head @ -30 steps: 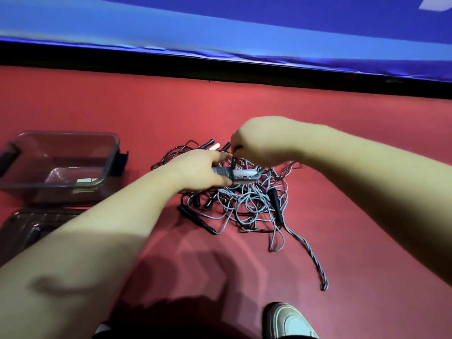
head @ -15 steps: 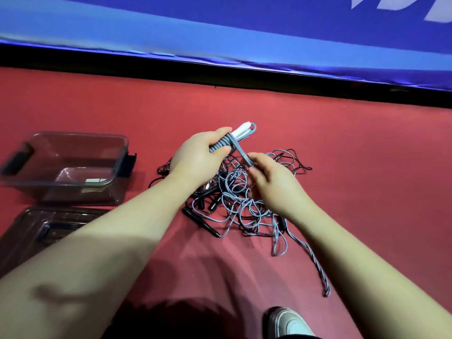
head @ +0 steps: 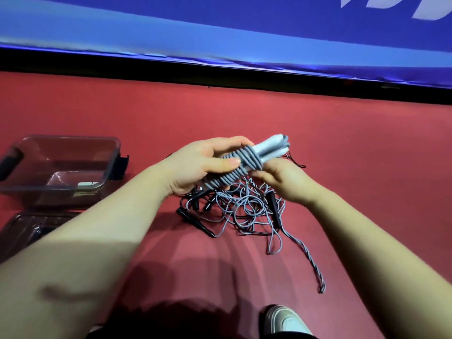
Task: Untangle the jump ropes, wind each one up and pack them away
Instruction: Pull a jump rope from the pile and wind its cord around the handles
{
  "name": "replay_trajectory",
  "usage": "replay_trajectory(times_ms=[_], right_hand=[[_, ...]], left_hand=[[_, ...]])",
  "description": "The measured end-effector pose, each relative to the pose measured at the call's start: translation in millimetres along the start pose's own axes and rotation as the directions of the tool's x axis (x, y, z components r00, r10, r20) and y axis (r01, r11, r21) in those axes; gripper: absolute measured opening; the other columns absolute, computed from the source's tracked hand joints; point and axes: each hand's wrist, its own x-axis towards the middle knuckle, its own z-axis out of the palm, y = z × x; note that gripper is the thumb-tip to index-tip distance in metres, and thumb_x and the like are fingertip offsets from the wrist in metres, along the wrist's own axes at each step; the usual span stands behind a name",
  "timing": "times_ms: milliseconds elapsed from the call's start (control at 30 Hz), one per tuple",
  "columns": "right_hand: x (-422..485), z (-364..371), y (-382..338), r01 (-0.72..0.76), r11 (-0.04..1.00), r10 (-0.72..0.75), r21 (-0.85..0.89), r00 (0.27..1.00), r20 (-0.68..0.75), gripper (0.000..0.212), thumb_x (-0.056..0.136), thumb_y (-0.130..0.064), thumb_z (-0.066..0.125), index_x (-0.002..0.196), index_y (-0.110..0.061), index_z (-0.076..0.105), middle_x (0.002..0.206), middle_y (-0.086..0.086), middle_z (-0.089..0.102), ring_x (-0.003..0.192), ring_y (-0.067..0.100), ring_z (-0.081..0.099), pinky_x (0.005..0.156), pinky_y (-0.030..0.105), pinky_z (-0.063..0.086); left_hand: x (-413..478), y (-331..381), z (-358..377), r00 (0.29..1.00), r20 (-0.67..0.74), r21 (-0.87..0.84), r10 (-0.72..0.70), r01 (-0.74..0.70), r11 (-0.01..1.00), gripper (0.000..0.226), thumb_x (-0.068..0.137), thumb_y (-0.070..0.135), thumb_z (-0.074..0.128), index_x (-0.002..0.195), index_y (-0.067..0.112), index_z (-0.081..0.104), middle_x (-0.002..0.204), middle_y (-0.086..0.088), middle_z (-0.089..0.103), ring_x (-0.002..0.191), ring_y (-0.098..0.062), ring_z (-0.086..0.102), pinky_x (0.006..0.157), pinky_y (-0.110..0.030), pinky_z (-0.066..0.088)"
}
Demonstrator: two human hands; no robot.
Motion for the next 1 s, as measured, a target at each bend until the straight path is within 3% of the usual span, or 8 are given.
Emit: replay_trajectory(times_ms=[67, 133, 233, 400, 567, 667, 800, 1000], right_hand=[[8.5, -12.7, 6.9, 0.109, 0.966, -0.093, -0.236, 0.993, 0.075, 0.036, 0.088, -0.033, 0.047, 0.092, -0.005, 0.069, 0.084, 0.012, 0.069, 0.075, 0.022, 0.064, 0.064, 0.03, 0.05], [16.1, -28.7, 5.3, 0.105, 0.912, -0.007, -0.397, 0.97, 0.242, 0.032, 0.086, -0.031, 0.044, 0.1, -0.012, 0.066, 0.096, 0.011, 0.069, 0.088, 0.029, 0.063, 0.067, 0.032, 0.045], [27.5, -47.4, -3.5, 0.176, 0.752, 0.144, -0.636, 0.897, 0.419, 0.023, 0.092, -0.03, 0.05, 0.111, -0.028, 0.063, 0.097, 0.003, 0.068, 0.091, 0.026, 0.059, 0.064, 0.027, 0.033], [40.0, -38.8, -25.6, 0.273, 0.675, 0.131, -0.685, 0.87, 0.475, 0.032, 0.086, -0.05, 0.055, 0.109, -0.03, 0.066, 0.091, -0.001, 0.068, 0.088, 0.024, 0.059, 0.064, 0.025, 0.036], [52.7, -24.9, -35.5, 0.136, 0.725, 0.237, -0.676, 0.871, 0.43, 0.022, 0.081, -0.041, 0.061, 0.088, -0.021, 0.067, 0.062, -0.005, 0.054, 0.066, 0.022, 0.051, 0.049, 0.021, 0.03], [52.5, -18.8, -41.0, 0.043, 0.751, 0.265, -0.659, 0.894, 0.36, 0.011, 0.078, -0.025, 0.06, 0.076, -0.016, 0.065, 0.054, -0.005, 0.051, 0.059, 0.02, 0.05, 0.046, 0.02, 0.028], [44.7, -17.5, -50.2, -0.077, 0.763, 0.271, -0.642, 0.939, 0.21, 0.012, 0.087, -0.025, 0.053, 0.081, -0.015, 0.053, 0.062, -0.001, 0.04, 0.072, 0.027, 0.047, 0.055, 0.025, 0.032], [19.8, -14.3, -47.0, -0.298, 0.944, 0.323, -0.139, 0.919, 0.227, 0.013, 0.09, -0.024, 0.057, 0.086, -0.013, 0.051, 0.073, 0.005, 0.063, 0.072, 0.023, 0.061, 0.063, 0.03, 0.044]], left_hand=[[-0.8, -0.3, -2.3, 0.998, 0.038, 0.11, -0.041, 0.036, 0.993, 0.033, 0.082, 0.006, 0.063, 0.11, 0.023, 0.062, 0.092, -0.001, 0.064, 0.074, -0.012, 0.059, 0.066, -0.022, 0.054], [-0.3, -2.0, -4.1, 0.996, 0.026, 0.255, -0.08, 0.071, 0.964, 0.032, 0.081, 0.011, 0.068, 0.107, 0.029, 0.063, 0.096, 0.004, 0.069, 0.077, -0.008, 0.063, 0.074, -0.022, 0.054], [2.6, -3.2, -0.7, 0.993, 0.004, 0.617, -0.12, 0.092, 0.781, 0.028, 0.079, 0.03, 0.071, 0.103, 0.041, 0.062, 0.102, 0.01, 0.07, 0.086, -0.004, 0.064, 0.086, -0.022, 0.047], [7.8, -6.2, 15.1, 0.991, -0.034, 0.764, -0.133, 0.112, 0.636, 0.032, 0.079, 0.015, 0.074, 0.108, 0.025, 0.065, 0.072, 0.029, 0.057, 0.059, 0.02, 0.049, 0.06, -0.003, 0.034], [10.6, -15.4, 14.5, 0.959, -0.221, 0.746, -0.175, 0.282, 0.603, 0.035, 0.072, 0.015, 0.08, 0.103, 0.023, 0.066, 0.078, 0.021, 0.058, 0.062, 0.009, 0.052, 0.06, -0.005, 0.038], [13.3, -21.9, 12.5, 0.916, -0.343, 0.669, -0.207, 0.393, 0.631, 0.048, 0.072, 0.016, 0.079, 0.117, 0.019, 0.062, 0.109, 0.004, 0.066, 0.089, -0.013, 0.062, 0.085, -0.025, 0.049], [17.0, -23.6, 11.2, 0.903, -0.382, 0.706, -0.196, 0.422, 0.569, 0.069, 0.081, 0.027, 0.071, 0.141, 0.038, 0.039, 0.14, 0.006, 0.05, 0.122, -0.016, 0.051, 0.103, -0.029, 0.04], [18.2, -24.8, 10.8, 0.894, -0.448, 0.79, -0.018, 0.406, 0.46, 0.046, 0.088, 0.037, 0.058, 0.13, 0.05, 0.045, 0.13, 0.012, 0.056, 0.113, -0.019, 0.056, 0.094, -0.035, 0.047]])
